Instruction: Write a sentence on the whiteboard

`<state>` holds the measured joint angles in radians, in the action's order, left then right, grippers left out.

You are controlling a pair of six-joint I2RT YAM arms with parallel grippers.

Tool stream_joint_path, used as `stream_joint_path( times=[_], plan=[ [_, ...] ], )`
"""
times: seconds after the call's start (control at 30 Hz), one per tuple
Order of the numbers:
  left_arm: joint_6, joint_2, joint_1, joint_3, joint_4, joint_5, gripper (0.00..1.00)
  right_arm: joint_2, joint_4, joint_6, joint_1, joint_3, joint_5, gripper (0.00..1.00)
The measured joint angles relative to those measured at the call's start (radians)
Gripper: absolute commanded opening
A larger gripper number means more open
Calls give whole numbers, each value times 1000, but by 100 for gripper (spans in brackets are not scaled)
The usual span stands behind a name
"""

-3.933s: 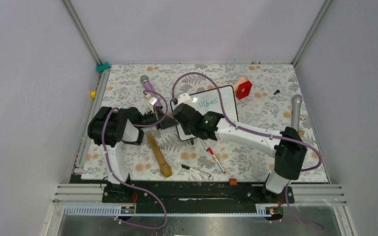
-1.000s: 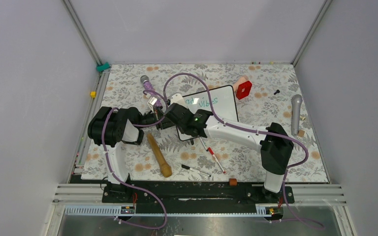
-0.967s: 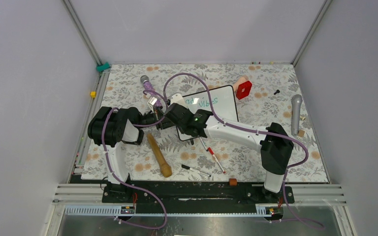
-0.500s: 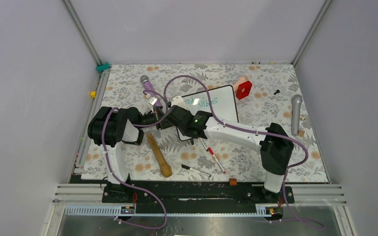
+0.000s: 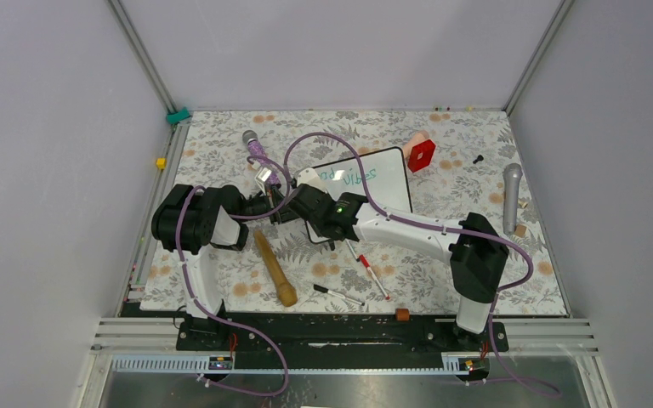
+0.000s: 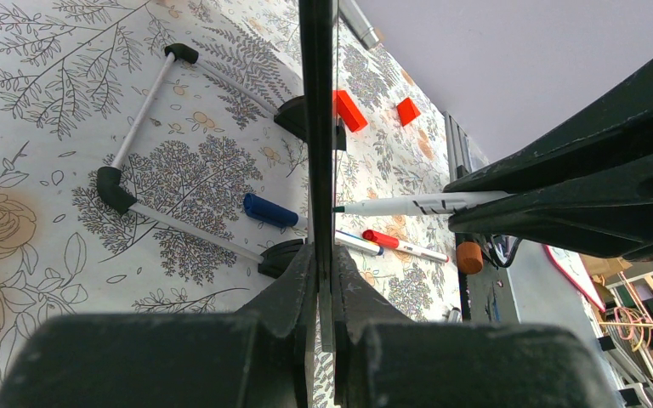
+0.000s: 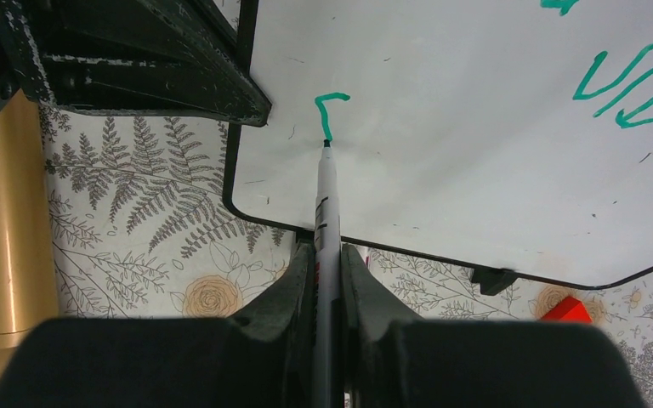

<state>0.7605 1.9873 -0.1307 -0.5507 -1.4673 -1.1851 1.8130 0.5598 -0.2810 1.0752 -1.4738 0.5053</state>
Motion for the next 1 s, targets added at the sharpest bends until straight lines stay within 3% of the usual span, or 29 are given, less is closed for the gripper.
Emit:
stream_joint_path(
  times=[0.63, 1.0],
  plan=[
    [0, 0, 0, 0, -2, 0, 1, -4, -26, 5, 0, 3, -53, 0],
    [0, 0, 0, 0, -2, 0, 1, -167, -86, 16, -5, 71, -50, 0]
  ],
)
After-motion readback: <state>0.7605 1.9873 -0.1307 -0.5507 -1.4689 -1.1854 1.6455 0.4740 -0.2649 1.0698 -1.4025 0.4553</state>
